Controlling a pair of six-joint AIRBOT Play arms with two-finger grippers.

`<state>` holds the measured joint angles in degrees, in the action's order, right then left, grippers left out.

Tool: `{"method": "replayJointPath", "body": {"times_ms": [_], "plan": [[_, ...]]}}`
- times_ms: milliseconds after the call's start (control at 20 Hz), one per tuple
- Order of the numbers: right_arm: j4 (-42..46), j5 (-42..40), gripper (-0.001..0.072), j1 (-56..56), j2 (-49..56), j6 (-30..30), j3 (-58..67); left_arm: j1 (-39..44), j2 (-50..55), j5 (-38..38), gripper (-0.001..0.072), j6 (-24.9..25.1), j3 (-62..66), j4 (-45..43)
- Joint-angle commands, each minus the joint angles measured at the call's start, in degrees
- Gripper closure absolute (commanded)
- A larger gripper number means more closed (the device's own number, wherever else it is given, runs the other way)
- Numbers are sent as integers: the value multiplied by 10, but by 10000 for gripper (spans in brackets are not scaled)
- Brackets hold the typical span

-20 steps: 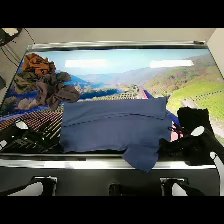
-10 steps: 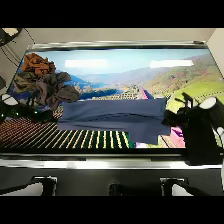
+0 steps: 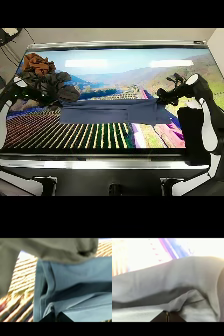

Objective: Fold the shirts.

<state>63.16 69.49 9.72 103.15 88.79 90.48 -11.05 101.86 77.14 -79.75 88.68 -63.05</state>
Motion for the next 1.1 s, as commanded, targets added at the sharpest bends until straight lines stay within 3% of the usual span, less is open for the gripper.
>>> {"method": "replayJointPath", "body": {"times_ms": [0,50,100,150,200,250,550,800,1050], "plan": [[-15,-2,679,-3,34,6,22,4,51,9,679,-5,23,10],[-25,-3,679,-3,33,6,22,4,54,9,674,-5,23,10],[-37,-1,668,-3,32,6,23,5,52,9,605,-4,23,14],[-40,9,501,1,28,4,27,4,50,18,395,-4,30,15],[-40,21,193,8,19,1,30,2,50,38,184,-4,44,15],[-38,39,8,22,5,-17,30,-1,45,61,175,-3,60,15],[14,176,1,123,10,-26,28,-3,-48,55,182,0,80,15],[-12,162,1,110,63,-37,28,27,-110,55,182,0,80,16],[-99,155,4,95,108,-20,28,91,-144,55,183,0,80,16]]}}
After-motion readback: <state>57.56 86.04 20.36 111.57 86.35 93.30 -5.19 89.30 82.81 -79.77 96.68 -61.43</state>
